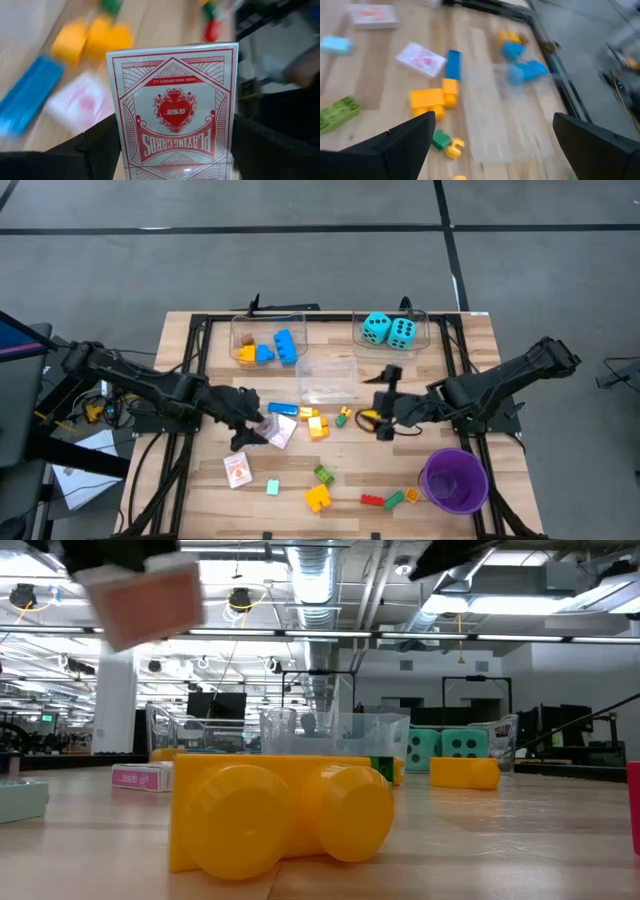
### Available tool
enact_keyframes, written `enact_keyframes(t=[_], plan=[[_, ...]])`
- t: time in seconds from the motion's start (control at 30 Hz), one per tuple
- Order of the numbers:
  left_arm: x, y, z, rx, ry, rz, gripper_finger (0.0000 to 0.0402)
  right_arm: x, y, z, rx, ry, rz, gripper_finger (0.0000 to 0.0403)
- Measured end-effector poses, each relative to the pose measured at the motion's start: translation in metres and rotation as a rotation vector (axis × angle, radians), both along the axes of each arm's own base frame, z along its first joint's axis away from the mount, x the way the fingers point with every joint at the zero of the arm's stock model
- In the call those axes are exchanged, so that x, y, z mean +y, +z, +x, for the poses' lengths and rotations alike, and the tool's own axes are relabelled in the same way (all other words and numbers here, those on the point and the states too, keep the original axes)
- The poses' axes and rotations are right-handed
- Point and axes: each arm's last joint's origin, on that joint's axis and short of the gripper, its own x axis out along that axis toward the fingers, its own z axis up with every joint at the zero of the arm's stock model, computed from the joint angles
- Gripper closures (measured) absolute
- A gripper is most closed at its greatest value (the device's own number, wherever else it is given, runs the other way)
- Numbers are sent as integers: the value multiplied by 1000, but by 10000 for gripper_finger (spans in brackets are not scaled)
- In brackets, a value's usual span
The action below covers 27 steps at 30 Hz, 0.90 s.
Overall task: Pick & Place Toys
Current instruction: Put the red deck of cards into the bottom transparent bin
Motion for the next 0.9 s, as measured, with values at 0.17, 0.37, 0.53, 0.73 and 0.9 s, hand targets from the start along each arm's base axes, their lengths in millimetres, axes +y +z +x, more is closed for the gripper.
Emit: enact_keyframes(t=[0.17, 0.37, 0.53, 0.73, 0.9], plan=[[-4, 1, 13, -98, -90, 52, 100, 13, -12, 29, -9, 196, -105, 7], [-10, -10, 36, -157, -144, 107, 100, 23, -3, 49, -116, 289, -141, 7], [-9, -13, 57, -284, -198, 126, 100, 28, 4, 51, -158, 426, -55, 7], [-1, -17, 78, -407, -192, 144, 100, 32, 3, 53, -167, 468, -54, 7], [1, -15, 101, -479, -239, 113, 100, 38, -6, 65, -184, 521, -86, 7]])
